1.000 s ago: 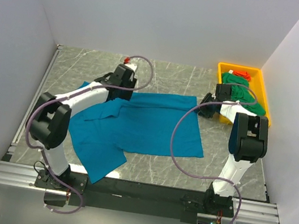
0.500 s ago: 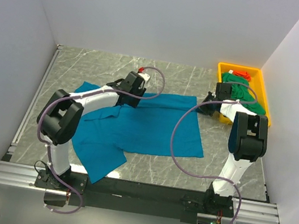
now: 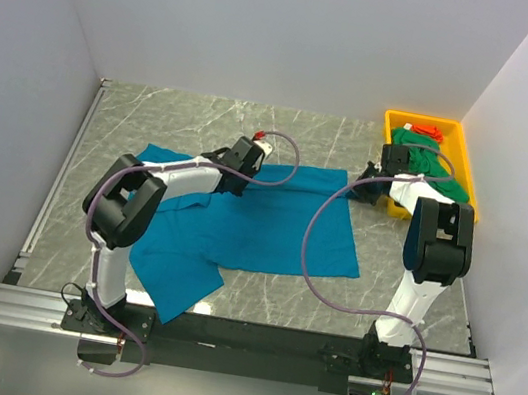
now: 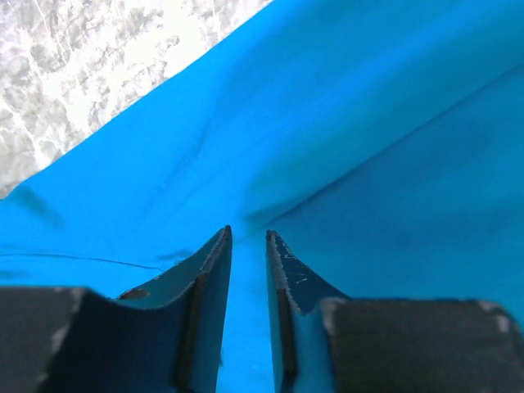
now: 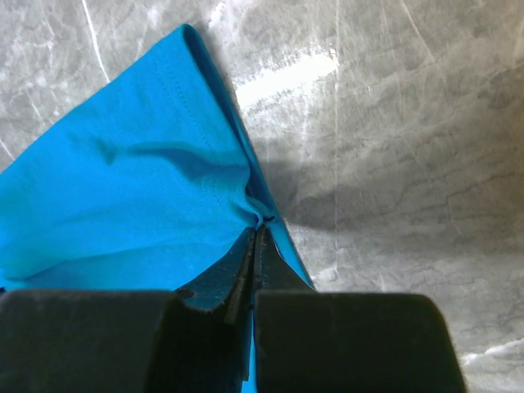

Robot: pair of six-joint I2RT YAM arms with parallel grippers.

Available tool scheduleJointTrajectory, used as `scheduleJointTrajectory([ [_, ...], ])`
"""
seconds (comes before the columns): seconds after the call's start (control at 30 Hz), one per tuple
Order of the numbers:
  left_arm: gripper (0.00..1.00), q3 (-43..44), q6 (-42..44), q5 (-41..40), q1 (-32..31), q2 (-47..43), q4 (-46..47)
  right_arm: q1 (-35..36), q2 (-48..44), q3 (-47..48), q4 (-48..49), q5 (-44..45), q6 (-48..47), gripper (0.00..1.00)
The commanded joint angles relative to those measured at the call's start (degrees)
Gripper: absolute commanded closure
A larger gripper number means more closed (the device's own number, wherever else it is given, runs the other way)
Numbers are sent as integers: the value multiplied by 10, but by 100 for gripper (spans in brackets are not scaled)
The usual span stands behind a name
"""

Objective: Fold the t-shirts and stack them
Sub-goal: Fold the tshirt

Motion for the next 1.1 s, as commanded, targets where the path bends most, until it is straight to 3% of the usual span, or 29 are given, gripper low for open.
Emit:
scheduleJointTrajectory([
  [0.0, 71, 20, 40, -28, -1, 11, 23, -3, -34, 34, -11, -5, -3, 100],
  [0.5, 68, 27, 58, -30, -5, 43, 20, -3, -28, 36, -10, -6, -3, 100],
  [0.63, 73, 34, 62, -39, -5, 54, 17, -3, -29, 37, -10, -7, -3, 100],
  [0.77, 87, 47, 61, -33, -5, 58, 7, -3, -29, 42, -16, -5, -9, 100],
  [1.07, 89, 55, 59, -24, -5, 47, -6, -3, -31, 49, -22, -6, -11, 100],
])
